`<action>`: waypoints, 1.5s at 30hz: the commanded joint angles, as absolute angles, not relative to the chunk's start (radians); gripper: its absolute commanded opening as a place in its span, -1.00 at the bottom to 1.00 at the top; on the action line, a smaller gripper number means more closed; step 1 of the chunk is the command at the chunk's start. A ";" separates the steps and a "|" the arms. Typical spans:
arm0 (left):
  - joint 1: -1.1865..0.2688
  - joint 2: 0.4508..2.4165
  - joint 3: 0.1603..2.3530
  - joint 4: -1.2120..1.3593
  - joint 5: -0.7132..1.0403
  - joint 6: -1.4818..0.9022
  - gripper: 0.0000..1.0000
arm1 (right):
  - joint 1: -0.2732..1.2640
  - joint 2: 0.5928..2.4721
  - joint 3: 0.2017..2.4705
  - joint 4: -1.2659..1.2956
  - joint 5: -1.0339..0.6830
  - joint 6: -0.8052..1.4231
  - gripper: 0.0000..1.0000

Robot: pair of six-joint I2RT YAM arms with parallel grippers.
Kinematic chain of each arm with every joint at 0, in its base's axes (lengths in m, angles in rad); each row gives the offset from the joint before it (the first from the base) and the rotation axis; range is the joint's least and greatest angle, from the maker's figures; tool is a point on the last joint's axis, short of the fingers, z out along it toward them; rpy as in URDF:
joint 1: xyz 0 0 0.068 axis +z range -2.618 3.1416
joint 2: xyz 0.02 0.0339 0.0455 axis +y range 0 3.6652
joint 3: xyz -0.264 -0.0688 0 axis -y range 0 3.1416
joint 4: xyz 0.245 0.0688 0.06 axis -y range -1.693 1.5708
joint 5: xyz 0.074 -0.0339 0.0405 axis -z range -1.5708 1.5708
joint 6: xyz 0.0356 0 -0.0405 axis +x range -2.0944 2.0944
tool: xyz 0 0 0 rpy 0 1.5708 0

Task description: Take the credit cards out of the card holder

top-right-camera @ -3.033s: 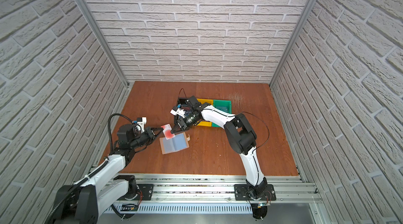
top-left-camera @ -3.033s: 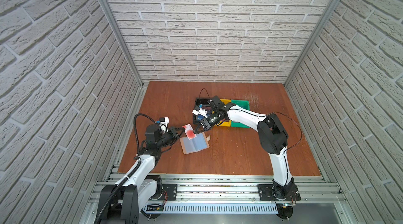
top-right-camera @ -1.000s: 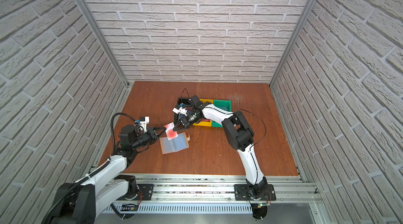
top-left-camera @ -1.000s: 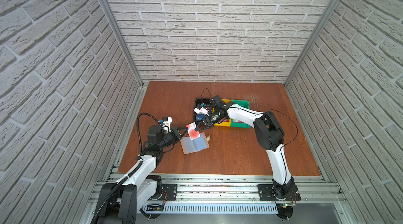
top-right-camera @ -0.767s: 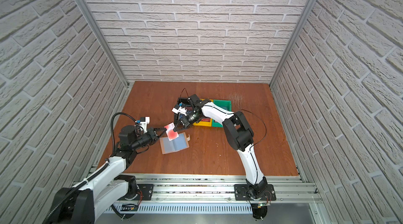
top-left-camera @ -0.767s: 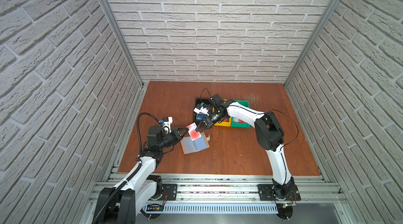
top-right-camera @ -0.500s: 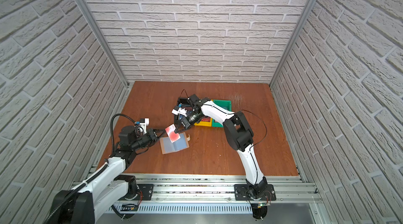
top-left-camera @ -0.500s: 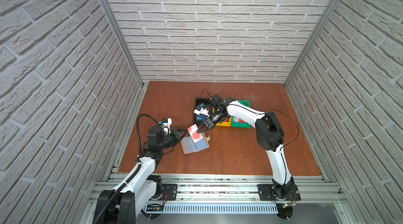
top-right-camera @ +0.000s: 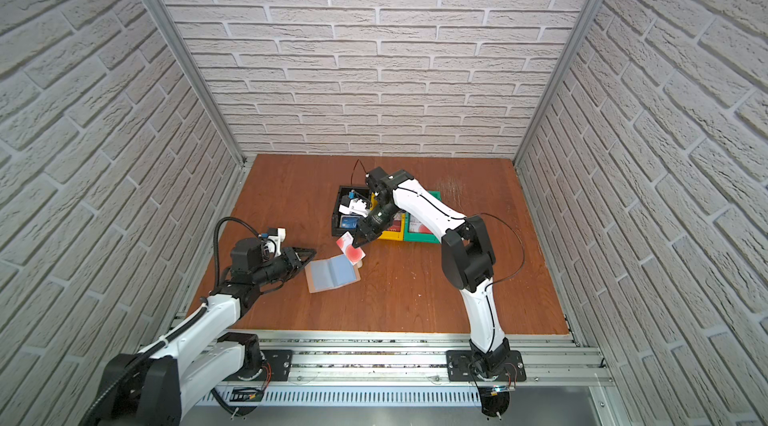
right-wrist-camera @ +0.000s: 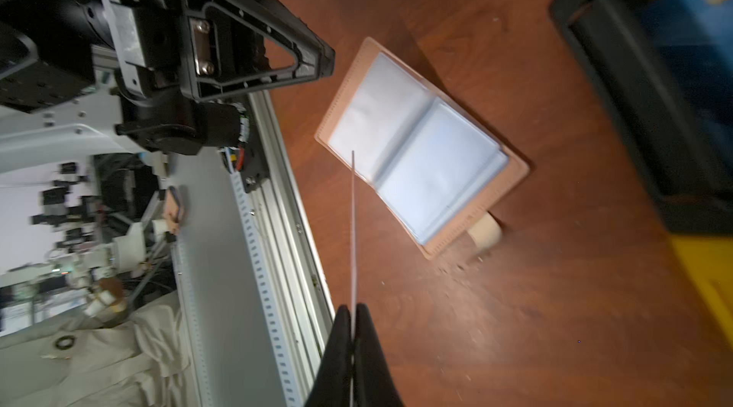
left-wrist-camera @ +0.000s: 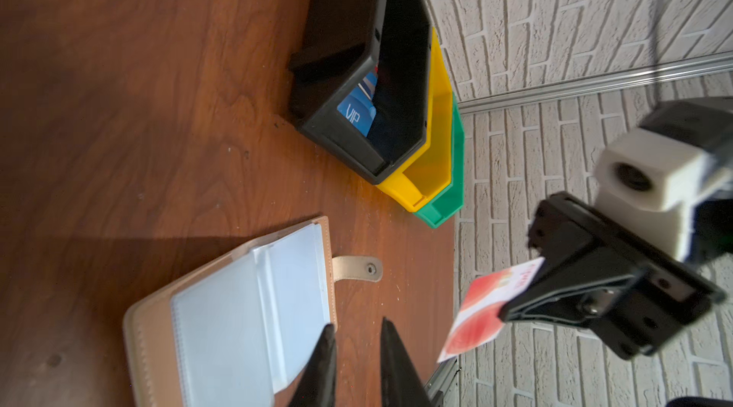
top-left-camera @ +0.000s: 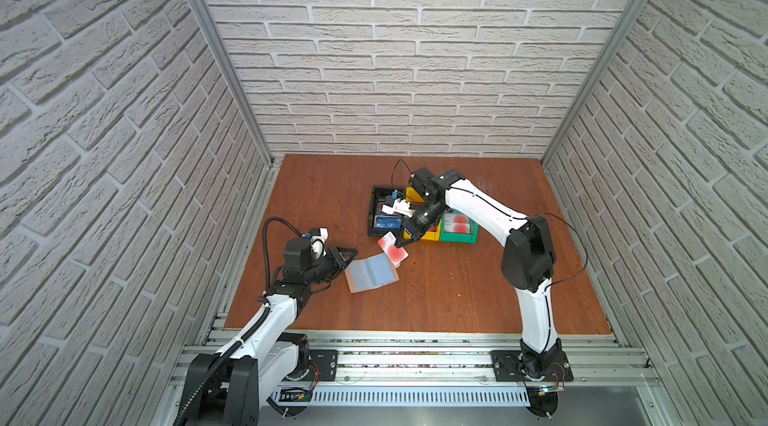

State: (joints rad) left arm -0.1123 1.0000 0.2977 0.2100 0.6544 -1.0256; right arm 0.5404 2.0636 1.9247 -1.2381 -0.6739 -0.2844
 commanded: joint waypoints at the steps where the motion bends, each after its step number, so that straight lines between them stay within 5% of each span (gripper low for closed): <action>1: -0.119 1.037 0.327 0.224 0.646 -0.992 -0.57 | 0.526 1.945 1.936 -1.343 -0.410 -0.344 -0.89; 16: -0.152 1.136 0.347 0.267 0.644 -0.973 -0.58 | 0.364 1.663 1.663 -1.173 0.078 -0.296 -0.89; 45: -0.163 1.269 0.429 0.294 0.664 -0.965 -0.60 | 0.295 1.947 1.961 -1.355 -0.056 -0.641 -0.90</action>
State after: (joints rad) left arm -0.1570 1.2602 0.4122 0.2626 0.6594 -0.9871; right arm 0.2916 1.9102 1.9247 -1.2881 -0.0174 -0.5800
